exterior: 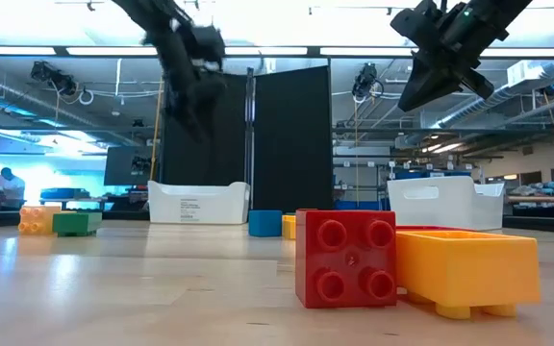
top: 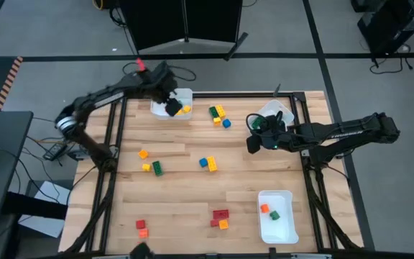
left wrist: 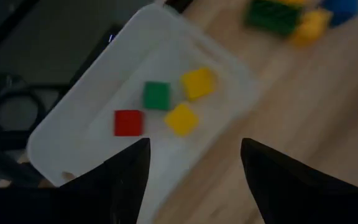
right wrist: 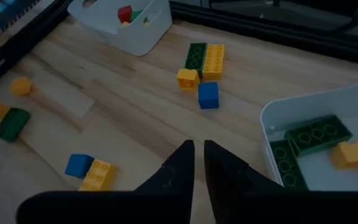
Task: Sort blocks by size
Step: Put the yellow 8 stud gamepiece into the top right white bin
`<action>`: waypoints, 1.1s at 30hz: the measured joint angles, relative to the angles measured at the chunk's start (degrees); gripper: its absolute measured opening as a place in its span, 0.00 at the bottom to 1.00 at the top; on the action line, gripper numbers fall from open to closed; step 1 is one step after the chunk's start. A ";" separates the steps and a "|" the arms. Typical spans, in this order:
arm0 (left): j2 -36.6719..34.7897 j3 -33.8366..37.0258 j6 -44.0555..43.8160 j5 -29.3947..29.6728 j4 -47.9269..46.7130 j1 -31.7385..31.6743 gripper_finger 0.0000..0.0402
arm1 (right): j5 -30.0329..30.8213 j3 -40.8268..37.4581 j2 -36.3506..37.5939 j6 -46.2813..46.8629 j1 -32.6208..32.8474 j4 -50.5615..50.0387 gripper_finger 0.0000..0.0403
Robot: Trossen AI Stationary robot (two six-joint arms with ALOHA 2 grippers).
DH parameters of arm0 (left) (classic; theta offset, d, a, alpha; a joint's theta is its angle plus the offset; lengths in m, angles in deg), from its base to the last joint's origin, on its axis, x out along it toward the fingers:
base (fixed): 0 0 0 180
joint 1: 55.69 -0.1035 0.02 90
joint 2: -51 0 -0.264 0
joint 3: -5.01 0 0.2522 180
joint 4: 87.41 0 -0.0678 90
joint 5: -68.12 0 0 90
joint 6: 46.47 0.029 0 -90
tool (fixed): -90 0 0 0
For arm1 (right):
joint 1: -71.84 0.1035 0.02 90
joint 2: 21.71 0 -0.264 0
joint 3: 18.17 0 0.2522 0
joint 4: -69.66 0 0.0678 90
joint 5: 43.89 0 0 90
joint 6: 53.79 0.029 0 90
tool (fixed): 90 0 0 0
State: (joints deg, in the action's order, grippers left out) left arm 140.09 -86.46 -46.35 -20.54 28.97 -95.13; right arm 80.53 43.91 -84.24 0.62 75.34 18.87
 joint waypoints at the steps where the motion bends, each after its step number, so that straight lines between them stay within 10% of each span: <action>1: -2.47 1.89 -0.80 -0.03 1.05 1.35 0.65 | 0.00 0.02 0.00 -0.65 0.00 0.02 0.13; 22: -26.28 31.36 -20.02 2.46 20.03 38.18 0.65 | -12.19 0.00 0.02 -13.35 0.26 1.79 0.49; 33: -25.79 38.82 -19.72 3.68 25.18 40.70 0.65 | -12.24 0.02 -0.22 -12.19 0.26 2.77 0.62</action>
State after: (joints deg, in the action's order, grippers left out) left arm 114.30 -47.65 -66.07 -16.86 54.15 -54.43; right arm 68.29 43.93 -84.45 -11.56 75.61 21.63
